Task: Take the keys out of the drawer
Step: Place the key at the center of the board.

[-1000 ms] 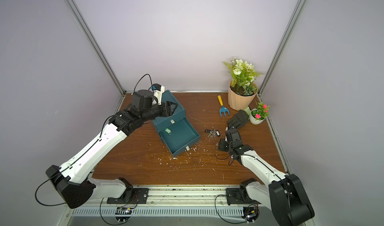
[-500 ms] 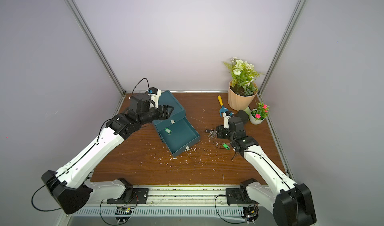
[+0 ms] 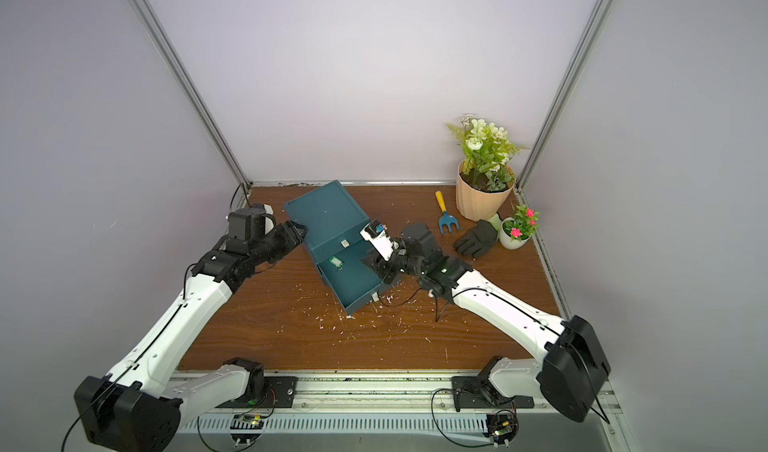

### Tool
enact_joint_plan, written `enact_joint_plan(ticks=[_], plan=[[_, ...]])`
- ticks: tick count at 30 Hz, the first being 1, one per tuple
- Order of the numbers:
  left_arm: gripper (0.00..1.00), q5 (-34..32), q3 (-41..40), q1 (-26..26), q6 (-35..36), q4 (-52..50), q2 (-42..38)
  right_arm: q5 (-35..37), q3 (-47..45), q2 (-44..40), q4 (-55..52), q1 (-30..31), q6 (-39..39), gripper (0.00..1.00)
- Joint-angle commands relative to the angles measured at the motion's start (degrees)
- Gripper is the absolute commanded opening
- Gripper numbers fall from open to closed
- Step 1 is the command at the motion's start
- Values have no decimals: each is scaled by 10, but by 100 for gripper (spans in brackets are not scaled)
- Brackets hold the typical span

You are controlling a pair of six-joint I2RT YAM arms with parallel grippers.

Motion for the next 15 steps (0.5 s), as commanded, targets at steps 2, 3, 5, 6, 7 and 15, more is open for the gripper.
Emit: enact_joint_plan(ticks=[2, 3, 5, 6, 7, 15], plan=[[63, 28, -2, 30, -30, 27, 8, -16, 17, 41, 51, 17, -85, 34], [63, 28, -2, 36, -33, 31, 10, -17, 16, 53, 58, 18, -90, 34], [63, 30, -4, 48, -34, 43, 17, -19, 17, 77, 67, 24, -101, 34], [63, 35, -1, 51, -31, 50, 24, -18, 19, 87, 70, 25, -105, 34], [63, 42, 4, 55, -25, 54, 33, -18, 20, 97, 76, 29, -106, 34], [64, 60, 57, 56, 11, 33, 105, -19, 38, 149, 93, 48, -127, 35]])
